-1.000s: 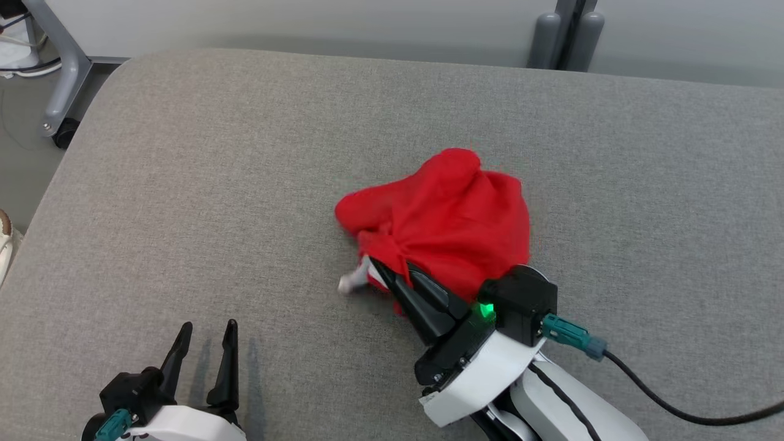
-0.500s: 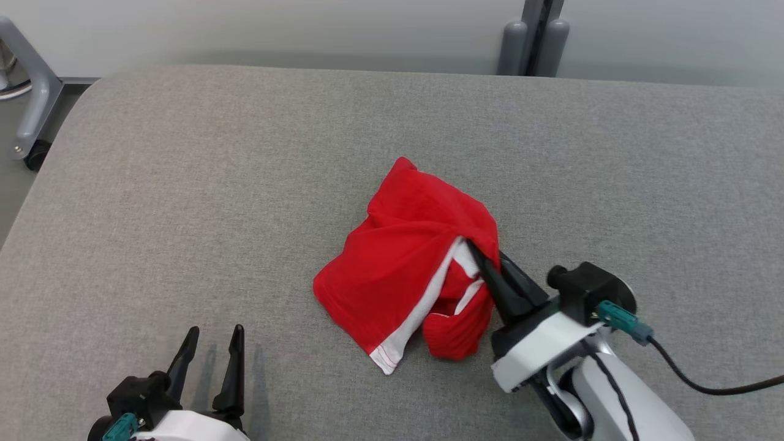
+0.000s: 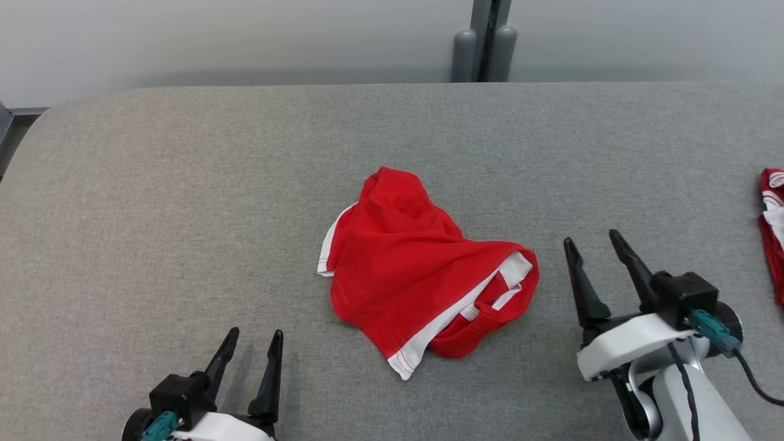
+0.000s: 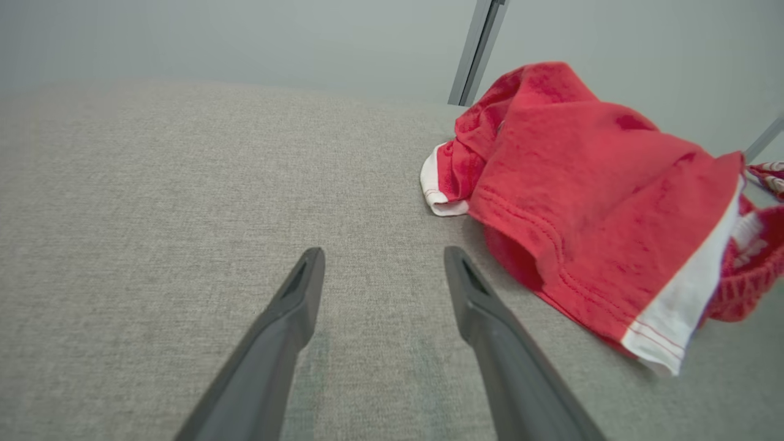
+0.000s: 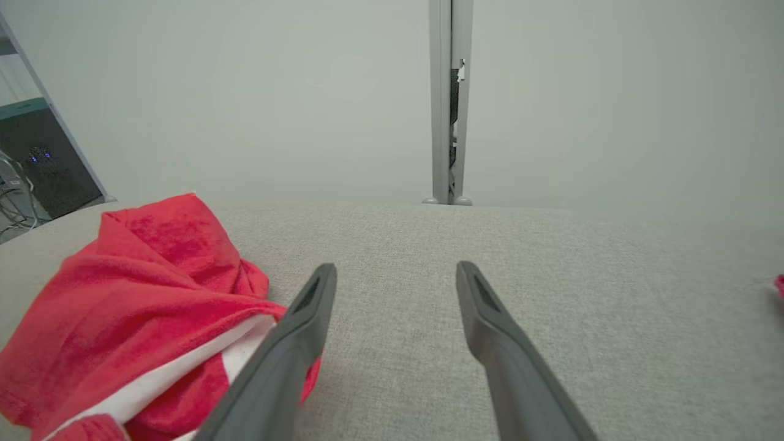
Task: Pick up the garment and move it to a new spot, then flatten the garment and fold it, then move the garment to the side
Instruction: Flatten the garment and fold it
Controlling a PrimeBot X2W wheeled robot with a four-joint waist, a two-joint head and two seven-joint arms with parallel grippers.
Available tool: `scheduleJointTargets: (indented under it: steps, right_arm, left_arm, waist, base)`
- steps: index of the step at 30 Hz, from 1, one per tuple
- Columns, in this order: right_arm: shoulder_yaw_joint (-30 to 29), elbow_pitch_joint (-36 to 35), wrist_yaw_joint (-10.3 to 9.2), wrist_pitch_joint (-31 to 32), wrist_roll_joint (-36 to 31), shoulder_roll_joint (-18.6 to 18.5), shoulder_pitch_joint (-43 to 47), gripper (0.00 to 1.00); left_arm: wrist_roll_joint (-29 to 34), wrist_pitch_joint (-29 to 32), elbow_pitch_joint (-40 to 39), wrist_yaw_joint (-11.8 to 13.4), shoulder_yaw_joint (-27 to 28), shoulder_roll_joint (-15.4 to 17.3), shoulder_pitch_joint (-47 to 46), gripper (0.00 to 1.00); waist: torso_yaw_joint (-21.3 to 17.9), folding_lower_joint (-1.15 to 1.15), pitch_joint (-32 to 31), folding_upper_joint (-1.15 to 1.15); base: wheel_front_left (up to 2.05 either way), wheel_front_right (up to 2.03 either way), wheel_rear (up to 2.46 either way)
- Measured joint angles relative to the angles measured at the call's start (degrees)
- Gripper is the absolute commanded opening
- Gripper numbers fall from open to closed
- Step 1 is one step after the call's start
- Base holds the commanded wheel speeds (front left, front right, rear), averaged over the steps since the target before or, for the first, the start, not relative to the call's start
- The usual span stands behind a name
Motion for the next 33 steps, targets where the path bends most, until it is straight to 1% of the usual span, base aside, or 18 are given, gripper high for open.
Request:
scheduleJointTargets:
  steps: [2, 7, 12, 17, 18, 23, 31, 32, 33]
  right_arm:
    - [-2.08, -2.77, 0.0, 0.0, -0.74, 0.04, 1.56, 1.0]
    - [-4.24, -8.34, 0.0, -0.01, -0.42, 0.14, 6.92, 1.0]
    - [-4.64, -10.17, 0.0, -0.01, 0.65, 0.16, 10.78, 1.0]
    - [-4.58, -10.78, 0.0, -0.01, 1.14, 0.14, 11.54, 1.0]
    - [-4.39, -11.1, 0.0, -0.01, 1.22, 0.15, 11.55, 1.0]
    - [-4.44, -11.48, 0.0, -0.01, 1.55, 0.15, 11.56, 1.0]
    - [-4.9, -11.82, 0.0, -0.01, 1.98, 0.15, 11.74, 1.0]
    - [-4.9, -11.81, 0.0, -0.01, 2.05, 0.15, 11.73, 1.0]
    - [-4.87, -11.82, 0.0, -0.01, 2.14, 0.15, 11.7, 1.0]
  left_arm:
    - [-0.31, 0.0, 0.1, 0.0, -1.25, 0.04, 0.01, 1.0]
    - [-0.88, 0.0, 0.98, 0.0, -6.88, -0.01, 0.32, 1.0]
    - [-2.2, 0.0, 2.29, 0.0, -12.82, 0.1, 0.51, 1.0]
    - [-3.21, 0.0, 4.05, 0.0, -17.64, 1.16, 0.27, 1.0]
    - [-3.48, 0.0, 5.1, -0.01, -17.73, 1.48, -0.21, 1.0]
    - [-3.0, 0.0, 7.06, 0.0, -17.98, 1.83, -1.36, 1.0]
    - [-2.33, -0.02, 7.35, 0.0, -18.35, 2.05, -2.32, 1.0]
    - [-2.33, -0.07, 7.42, 0.0, -18.38, 2.08, -2.42, 0.99]
    - [-2.33, -0.07, 7.47, 0.0, -18.34, 2.08, -2.56, 0.34]
  waist:
    - [-0.76, 0.0, -0.35, 0.0]
    - [-2.87, 0.0, -1.52, 0.0]
    - [-5.44, 0.0, -2.53, 0.0]
    - [-8.16, 0.0, -2.74, 0.0]
    - [-9.19, 0.0, -2.61, 0.0]
    - [-11.32, 0.0, -1.79, 0.0]
    - [-12.29, 0.0, -0.02, 0.0]
    - [-12.29, 0.0, 0.17, 0.0]
    - [-12.26, 0.0, 0.35, 0.0]
  base:
    - [0.0, 0.0, 0.0]
    - [0.0, 0.0, 0.0]
    - [0.0, 0.0, 0.0]
    - [0.0, 0.0, 0.0]
    - [0.0, 0.0, 0.0]
    - [0.0, 0.0, 0.0]
    - [0.0, 0.0, 0.0]
    - [0.0, 0.0, 0.0]
    - [0.0, 0.0, 0.0]
